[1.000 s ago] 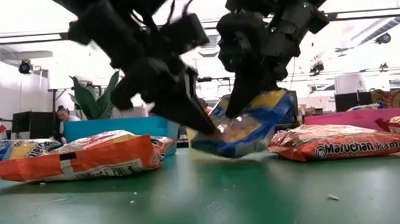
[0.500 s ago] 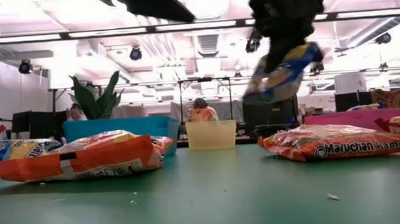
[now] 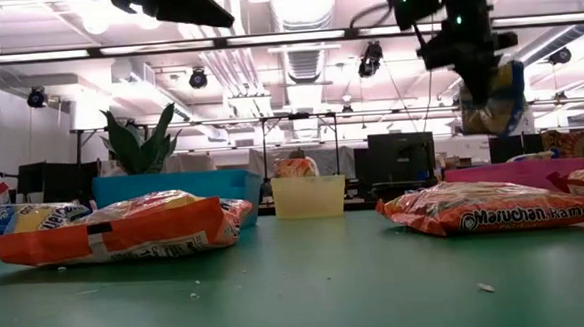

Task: Sort Maruchan noodles
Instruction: Put the blue noodle pack into the red bin, then put the orange noodle pack into the yellow bin

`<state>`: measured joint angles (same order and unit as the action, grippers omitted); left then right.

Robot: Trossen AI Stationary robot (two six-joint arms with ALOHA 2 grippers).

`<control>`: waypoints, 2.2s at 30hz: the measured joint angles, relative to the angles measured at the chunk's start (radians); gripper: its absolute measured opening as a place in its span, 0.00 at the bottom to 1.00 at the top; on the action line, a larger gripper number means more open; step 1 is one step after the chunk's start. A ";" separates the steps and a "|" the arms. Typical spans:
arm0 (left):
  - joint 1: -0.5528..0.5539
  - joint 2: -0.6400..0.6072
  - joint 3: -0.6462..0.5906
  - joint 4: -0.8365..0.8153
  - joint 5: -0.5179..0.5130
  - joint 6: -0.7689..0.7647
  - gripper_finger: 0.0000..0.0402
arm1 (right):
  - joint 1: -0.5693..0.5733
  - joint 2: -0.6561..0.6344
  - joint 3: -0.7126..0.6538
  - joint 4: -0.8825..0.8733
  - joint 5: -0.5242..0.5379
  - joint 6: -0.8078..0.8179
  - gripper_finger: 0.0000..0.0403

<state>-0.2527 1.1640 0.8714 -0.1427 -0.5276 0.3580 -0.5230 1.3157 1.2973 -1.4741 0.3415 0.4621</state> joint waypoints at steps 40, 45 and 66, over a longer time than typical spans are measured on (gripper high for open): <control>0.000 -0.102 -0.031 0.014 -0.004 -0.011 0.10 | -0.160 0.336 -0.187 0.377 -0.040 -0.341 0.02; 0.000 -0.102 -0.031 0.027 -0.004 -0.009 0.10 | -0.162 0.297 -0.190 0.395 -0.057 -0.326 0.08; 0.000 -0.102 -0.031 0.055 -0.004 -0.009 0.10 | -0.155 0.122 -0.085 0.337 -0.056 -0.258 0.27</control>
<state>-0.2531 1.0622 0.8408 -0.0875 -0.5312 0.3487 -0.6785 1.4382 1.2126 -1.1374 0.2854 0.2046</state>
